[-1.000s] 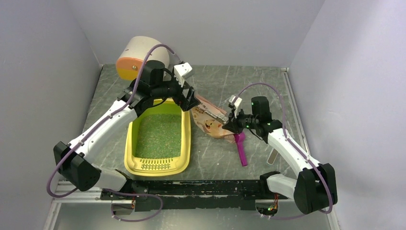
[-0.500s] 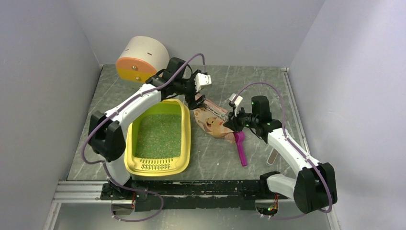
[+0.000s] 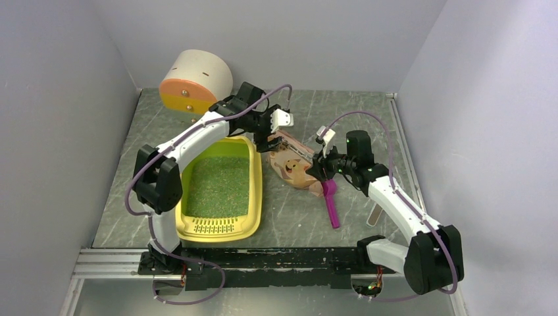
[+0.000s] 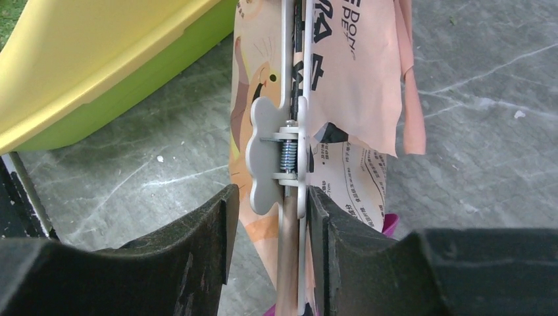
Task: Fill the litter box with clean litter
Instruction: Move the cat litter bag to the center of the board, then remove the clamp from the cat litter bag.
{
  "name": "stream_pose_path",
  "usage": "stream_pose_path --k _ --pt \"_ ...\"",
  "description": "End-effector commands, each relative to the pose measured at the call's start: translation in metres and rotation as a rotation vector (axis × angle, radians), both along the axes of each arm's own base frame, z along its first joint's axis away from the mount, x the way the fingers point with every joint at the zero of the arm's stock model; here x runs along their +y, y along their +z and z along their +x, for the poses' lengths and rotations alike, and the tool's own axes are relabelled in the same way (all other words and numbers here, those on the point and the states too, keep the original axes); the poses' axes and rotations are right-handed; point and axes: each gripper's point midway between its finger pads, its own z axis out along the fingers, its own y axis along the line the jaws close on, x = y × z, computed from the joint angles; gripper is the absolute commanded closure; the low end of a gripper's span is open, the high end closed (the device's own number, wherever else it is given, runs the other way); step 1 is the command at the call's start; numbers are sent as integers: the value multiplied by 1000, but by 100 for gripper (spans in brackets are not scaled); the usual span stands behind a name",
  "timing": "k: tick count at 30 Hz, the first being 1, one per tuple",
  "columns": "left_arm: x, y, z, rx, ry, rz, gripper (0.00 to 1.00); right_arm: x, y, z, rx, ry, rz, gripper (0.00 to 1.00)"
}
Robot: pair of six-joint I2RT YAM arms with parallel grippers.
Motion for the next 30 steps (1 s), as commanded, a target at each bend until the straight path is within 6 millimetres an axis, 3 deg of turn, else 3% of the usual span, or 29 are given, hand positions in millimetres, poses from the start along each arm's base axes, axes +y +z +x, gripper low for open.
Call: stream_pose_path --k 1,6,9,18,23,26,30 --pt "-5 -16 -2 -1 -66 55 17 -1 29 10 -72 -46 26 54" --pt "-17 -35 -10 31 -109 79 20 -2 32 9 -115 -57 42 53" --pt "-26 -38 -15 53 -129 67 28 -4 29 10 -107 -70 35 52" --pt "-25 -37 -31 141 -130 55 94 -9 36 15 -133 -124 48 53" --pt "-16 -34 -51 254 -80 73 95 -12 51 18 -195 -168 78 48" --pt "-15 -23 -63 330 -32 51 95 -10 57 15 -228 -148 96 41" --pt "-16 -12 -89 458 -32 22 95 -6 57 10 -231 -99 94 39"
